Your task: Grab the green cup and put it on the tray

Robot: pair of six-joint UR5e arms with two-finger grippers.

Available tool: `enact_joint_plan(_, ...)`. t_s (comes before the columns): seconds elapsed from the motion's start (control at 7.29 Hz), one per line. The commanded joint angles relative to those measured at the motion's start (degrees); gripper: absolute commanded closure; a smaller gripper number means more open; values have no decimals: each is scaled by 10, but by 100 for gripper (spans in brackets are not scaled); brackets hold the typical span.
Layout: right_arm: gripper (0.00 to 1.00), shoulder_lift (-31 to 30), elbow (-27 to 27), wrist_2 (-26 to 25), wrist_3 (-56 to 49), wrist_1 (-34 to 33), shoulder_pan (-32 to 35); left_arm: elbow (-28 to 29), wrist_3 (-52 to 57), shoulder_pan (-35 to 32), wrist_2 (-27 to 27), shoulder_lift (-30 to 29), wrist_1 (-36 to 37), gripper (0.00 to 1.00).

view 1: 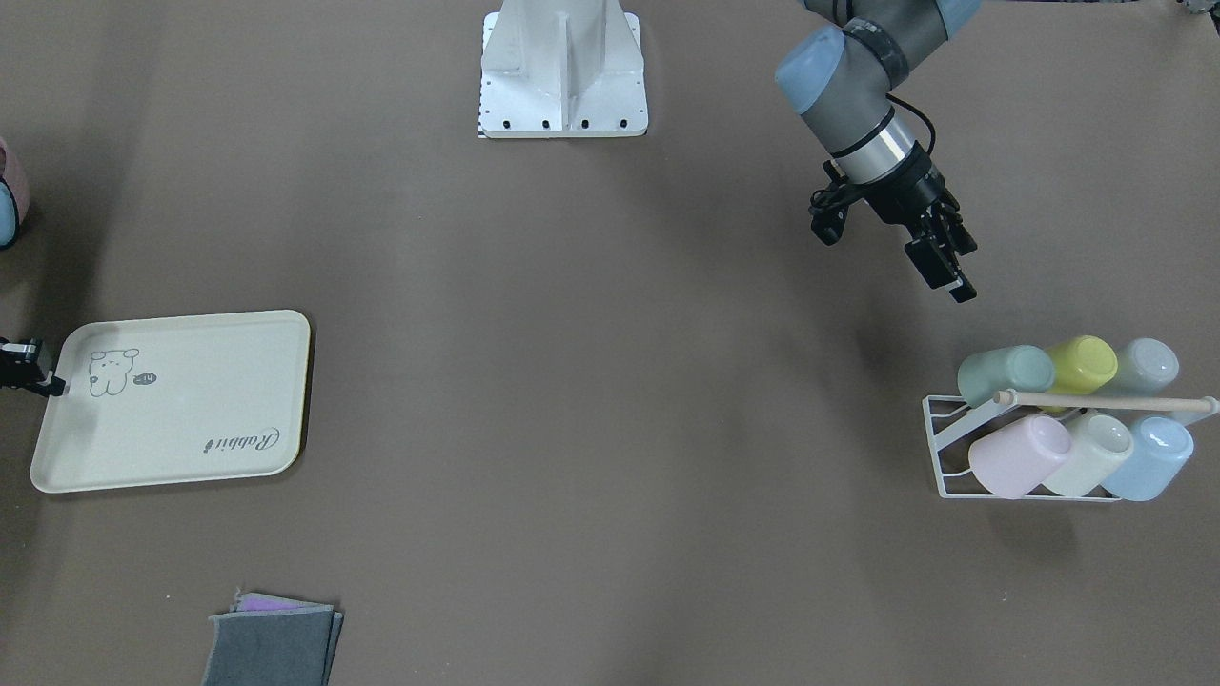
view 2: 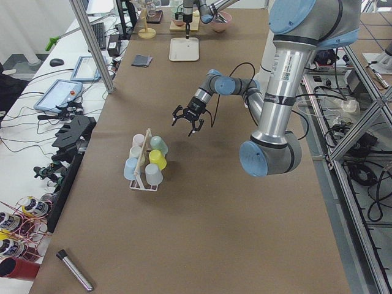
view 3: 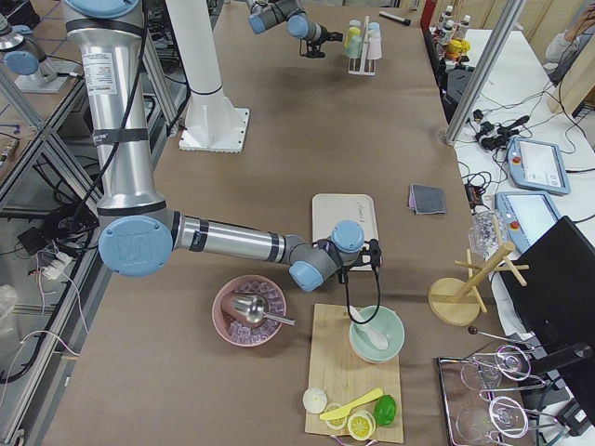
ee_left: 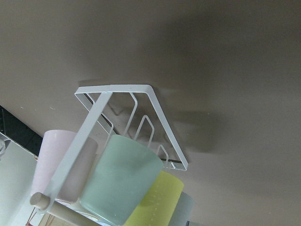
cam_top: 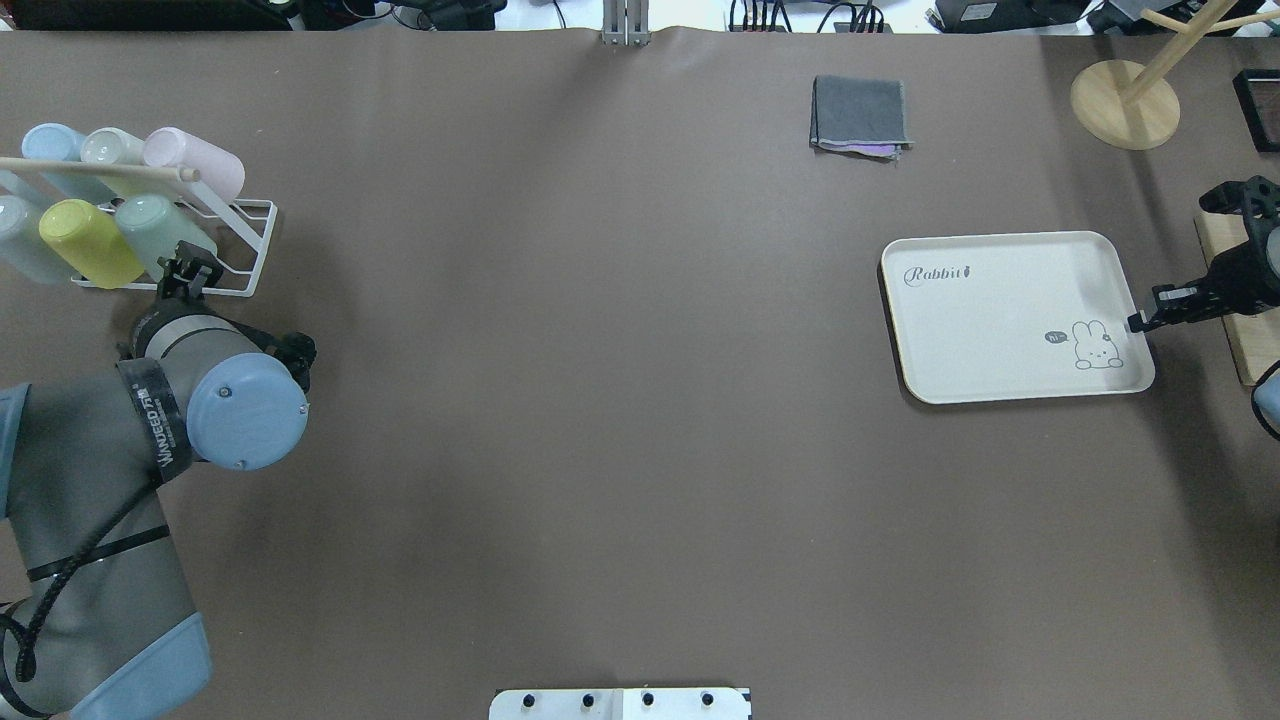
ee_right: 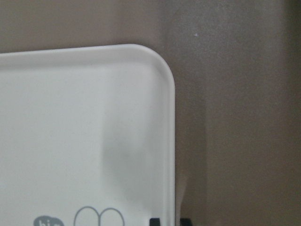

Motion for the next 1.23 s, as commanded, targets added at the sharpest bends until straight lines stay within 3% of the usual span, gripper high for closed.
enact_joint_plan(0.0, 100, 0, -1, 0, -7, 0, 0, 33, 2, 18, 46, 4, 19, 2)
enact_joint_plan(0.69, 100, 26, 2, -1, 1, -9, -4, 63, 55, 57, 177, 5, 20, 2)
enact_joint_plan(1.1, 100, 97, 4, -2, 3, -97, -14, 96, 54, 59, 209, 8, -4, 2)
